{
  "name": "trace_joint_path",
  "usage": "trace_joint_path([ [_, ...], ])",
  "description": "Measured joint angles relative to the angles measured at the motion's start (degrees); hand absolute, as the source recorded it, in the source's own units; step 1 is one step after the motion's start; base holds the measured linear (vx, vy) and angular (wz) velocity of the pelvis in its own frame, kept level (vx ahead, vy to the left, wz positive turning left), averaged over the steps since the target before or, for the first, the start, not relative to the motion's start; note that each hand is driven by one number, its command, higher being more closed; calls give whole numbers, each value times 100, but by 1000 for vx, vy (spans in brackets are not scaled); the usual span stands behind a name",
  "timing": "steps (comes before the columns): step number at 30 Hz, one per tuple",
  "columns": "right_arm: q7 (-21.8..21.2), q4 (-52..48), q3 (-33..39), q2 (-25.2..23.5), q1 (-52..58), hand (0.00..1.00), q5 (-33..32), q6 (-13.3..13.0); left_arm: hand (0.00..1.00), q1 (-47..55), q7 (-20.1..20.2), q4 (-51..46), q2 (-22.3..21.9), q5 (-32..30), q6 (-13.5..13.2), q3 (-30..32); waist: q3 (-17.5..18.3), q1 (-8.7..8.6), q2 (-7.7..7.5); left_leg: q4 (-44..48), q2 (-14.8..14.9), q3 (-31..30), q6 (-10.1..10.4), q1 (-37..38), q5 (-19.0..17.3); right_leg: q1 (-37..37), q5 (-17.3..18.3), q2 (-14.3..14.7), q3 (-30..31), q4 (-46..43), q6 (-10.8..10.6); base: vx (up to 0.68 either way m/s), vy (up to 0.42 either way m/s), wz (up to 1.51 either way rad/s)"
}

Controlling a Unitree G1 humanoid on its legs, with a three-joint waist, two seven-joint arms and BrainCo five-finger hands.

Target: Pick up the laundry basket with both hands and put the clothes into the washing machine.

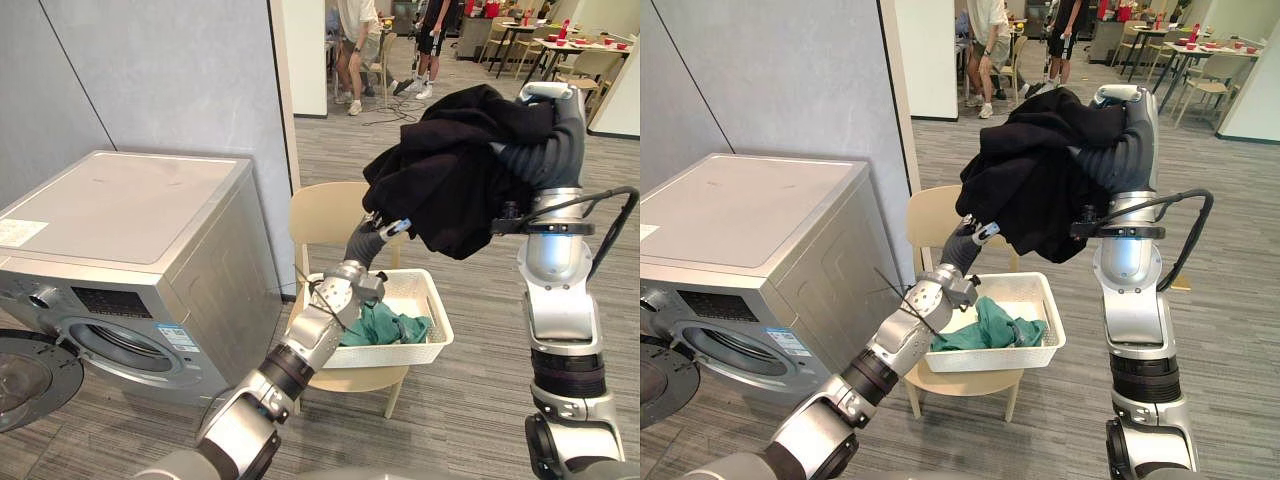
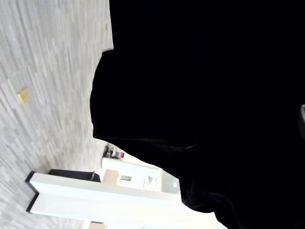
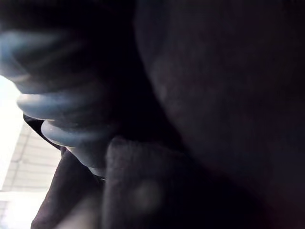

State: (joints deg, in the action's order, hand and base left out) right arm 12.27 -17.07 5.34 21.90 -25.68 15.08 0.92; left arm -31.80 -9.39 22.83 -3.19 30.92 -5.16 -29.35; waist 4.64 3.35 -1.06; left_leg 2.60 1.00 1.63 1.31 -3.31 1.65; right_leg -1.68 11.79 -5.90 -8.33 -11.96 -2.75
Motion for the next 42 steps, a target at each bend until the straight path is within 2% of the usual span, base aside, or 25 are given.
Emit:
trace_joint_path([
  [3,0,117,-150,-108,-157,100,0,-11,0,-153,-99,342,-113,-11,29,-49,27,-99,-40,-29,-14,-1,-15,4,14,2,-11,-4,-4,11,-19,0,0,0],
  [6,-1,238,-237,-143,-184,100,-7,-42,0,-376,-199,678,-161,-9,54,-194,80,-119,-133,-38,-16,-1,-17,5,16,3,-15,-14,2,15,-26,0,0,0],
  [10,0,238,-255,-167,-228,100,-109,-47,0,-516,-299,714,-195,-2,61,-215,104,-163,-172,-75,-17,-11,-17,7,52,12,-15,-19,6,16,-26,-15,-5,1],
  [11,6,370,-320,-280,-412,100,-106,-48,0,-700,-470,714,-236,138,30,-206,101,-250,-176,-238,-21,-18,-23,84,167,46,-18,-11,-1,-3,-26,-73,-22,0],
  [14,7,478,-319,-314,-421,100,-106,-47,0,-886,-488,712,-335,257,25,-199,102,-250,-186,-271,-35,-1,-24,98,175,86,-20,2,33,-3,-28,-32,-10,-3],
  [22,12,492,-297,-371,-421,100,-92,-47,0,-1143,-716,-149,-380,437,-59,-185,99,-256,-191,-283,-105,-23,-41,91,187,75,-34,-36,24,9,-53,0,0,0],
  [32,18,493,-71,-564,-413,100,-97,-63,0,-1504,-823,-508,-380,427,-94,-160,92,-275,-200,-283,-121,-40,-41,88,187,78,-33,-35,18,1,-54,0,0,0],
  [33,20,494,-68,-568,-409,100,-97,-66,100,-1578,-826,-526,-381,426,-94,-160,90,-278,-203,-283,-122,-40,-42,88,187,79,-33,-35,19,2,-54,0,0,0],
  [38,27,494,-61,-571,-392,100,-101,-114,100,-1703,-854,-553,-383,426,-105,-126,78,-310,-221,-283,-124,-40,-42,86,186,82,-32,-34,22,5,-55,0,0,0],
  [42,31,490,-67,-579,-373,100,-107,-265,100,-1706,-956,-553,-383,426,-115,31,60,-424,-247,-283,-123,-42,-42,79,186,87,-32,-33,21,7,-55,0,0,0],
])
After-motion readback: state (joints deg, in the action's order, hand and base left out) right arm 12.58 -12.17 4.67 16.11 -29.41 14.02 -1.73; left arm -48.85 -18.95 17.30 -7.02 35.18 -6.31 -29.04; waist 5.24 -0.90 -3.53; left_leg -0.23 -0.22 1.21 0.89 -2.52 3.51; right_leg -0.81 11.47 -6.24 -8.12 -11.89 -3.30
